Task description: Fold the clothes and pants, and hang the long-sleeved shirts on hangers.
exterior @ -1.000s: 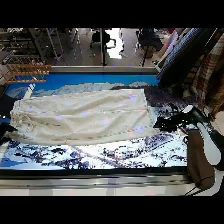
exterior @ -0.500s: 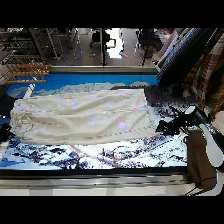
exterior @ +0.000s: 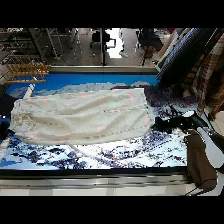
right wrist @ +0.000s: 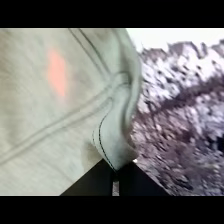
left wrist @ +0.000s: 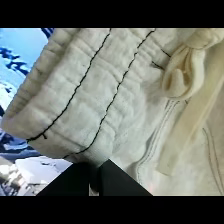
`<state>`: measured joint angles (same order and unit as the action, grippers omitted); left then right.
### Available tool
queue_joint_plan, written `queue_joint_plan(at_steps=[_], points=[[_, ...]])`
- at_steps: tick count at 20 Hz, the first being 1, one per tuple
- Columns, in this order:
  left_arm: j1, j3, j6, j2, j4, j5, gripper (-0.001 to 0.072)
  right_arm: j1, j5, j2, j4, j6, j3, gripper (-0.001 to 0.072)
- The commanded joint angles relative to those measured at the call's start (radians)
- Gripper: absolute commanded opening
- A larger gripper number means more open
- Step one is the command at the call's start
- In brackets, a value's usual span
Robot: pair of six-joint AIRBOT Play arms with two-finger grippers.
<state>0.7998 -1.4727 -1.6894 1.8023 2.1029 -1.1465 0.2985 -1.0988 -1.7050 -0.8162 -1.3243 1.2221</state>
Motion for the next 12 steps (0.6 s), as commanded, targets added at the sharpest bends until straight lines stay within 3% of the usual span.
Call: queue_joint_plan(at_steps=[1,5,9,12], points=[[0.014,-0.099,-0.013,-0.002,0.130,-0.117,0.0019,-0.014,-0.024,0.010,0.137,0.029,0.100,0.0027],[0.037,-0.378,-0.019,-0.002,0.116,-0.352,0.0018,-0.013,-0.112,0.130,-0.034,0.029,0.294,0.0027],[0.061,-0.382,-0.055,-0.014,-0.098,-0.412,0.0018,-0.013,-0.221,0.240,-0.240,0.035,0.225,0.0027],[0.084,-0.334,-0.053,-0.026,-0.133,-0.443,0.0019,-0.017,-0.228,0.258,-0.233,0.035,0.169,0.0027]])
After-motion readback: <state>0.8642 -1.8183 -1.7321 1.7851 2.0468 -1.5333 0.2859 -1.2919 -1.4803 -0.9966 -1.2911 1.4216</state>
